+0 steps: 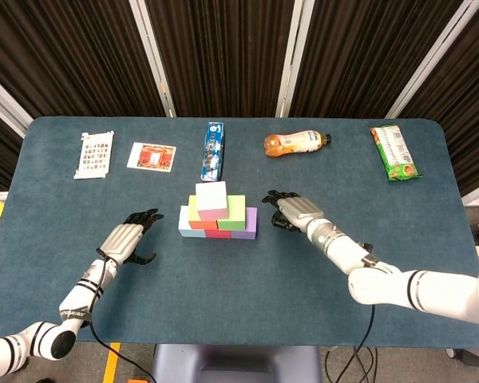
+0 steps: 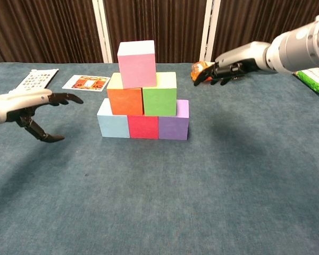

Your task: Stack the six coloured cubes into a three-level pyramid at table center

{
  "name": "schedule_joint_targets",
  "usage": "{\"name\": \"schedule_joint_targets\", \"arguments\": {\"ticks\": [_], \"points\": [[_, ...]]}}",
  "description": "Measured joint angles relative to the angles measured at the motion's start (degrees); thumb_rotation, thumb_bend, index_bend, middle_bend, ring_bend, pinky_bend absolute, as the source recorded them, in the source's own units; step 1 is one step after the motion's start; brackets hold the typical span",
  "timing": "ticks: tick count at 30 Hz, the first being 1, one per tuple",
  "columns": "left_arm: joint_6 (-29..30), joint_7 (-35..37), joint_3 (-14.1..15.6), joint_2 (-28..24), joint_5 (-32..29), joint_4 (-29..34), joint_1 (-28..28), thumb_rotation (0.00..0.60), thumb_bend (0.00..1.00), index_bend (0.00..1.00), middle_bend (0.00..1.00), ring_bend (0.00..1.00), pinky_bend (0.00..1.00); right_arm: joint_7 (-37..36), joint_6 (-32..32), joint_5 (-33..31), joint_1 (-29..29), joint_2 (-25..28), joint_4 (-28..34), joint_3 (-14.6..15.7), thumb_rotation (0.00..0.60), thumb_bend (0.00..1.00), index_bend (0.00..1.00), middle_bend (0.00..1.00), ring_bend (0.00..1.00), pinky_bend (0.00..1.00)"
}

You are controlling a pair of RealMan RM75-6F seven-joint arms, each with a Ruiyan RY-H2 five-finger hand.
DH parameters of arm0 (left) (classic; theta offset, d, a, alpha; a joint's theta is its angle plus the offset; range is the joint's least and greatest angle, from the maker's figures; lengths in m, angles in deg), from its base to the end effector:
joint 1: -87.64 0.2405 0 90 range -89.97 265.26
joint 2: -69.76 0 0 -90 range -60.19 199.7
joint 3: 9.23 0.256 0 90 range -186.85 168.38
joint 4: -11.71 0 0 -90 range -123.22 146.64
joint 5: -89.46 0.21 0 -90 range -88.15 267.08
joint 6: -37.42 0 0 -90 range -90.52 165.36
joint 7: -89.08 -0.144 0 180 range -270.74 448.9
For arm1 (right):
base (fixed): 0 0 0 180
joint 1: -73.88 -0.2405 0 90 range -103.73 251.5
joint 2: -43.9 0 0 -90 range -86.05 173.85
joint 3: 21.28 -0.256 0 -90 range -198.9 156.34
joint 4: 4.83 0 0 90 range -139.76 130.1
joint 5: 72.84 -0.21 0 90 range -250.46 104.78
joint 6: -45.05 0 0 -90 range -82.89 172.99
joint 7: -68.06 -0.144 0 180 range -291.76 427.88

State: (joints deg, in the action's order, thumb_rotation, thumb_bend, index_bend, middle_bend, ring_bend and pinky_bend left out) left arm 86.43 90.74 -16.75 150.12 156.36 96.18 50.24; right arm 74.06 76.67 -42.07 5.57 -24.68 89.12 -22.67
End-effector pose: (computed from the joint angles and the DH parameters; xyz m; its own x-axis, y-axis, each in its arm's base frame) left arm -0.2104 0.3349 0.0161 0.2430 0.4244 0.8722 0.9629 -0.2141 -0.1641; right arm -0.1043 -0.3887 0.0372 0.2971 -0.6369 0.7114 -0.9547 -0.2111 0.2097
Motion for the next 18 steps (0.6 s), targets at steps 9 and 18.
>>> {"name": "schedule_joint_targets", "arguments": {"ticks": [9,18], "points": [[-1.08,3.87,-1.56,-2.30,4.93,2.82,-2.13,0.600,0.33,0.10,0.00,0.00,0.00,-2.37,-0.91,0.91,0.03,-0.64,0.56,-2.39,0.146,1.00,0.21,0.00,0.00,0.00],[-2.86,1.82,-1.52,-1.42,3.89,2.95,-3.87,0.600,0.33,0.10,0.00,0.00,0.00,-2.55,0.00,0.70,0.00,-1.77,0.79,-2.27,0.146,1.00,0.21,0.00,0.00,0.00]]}}
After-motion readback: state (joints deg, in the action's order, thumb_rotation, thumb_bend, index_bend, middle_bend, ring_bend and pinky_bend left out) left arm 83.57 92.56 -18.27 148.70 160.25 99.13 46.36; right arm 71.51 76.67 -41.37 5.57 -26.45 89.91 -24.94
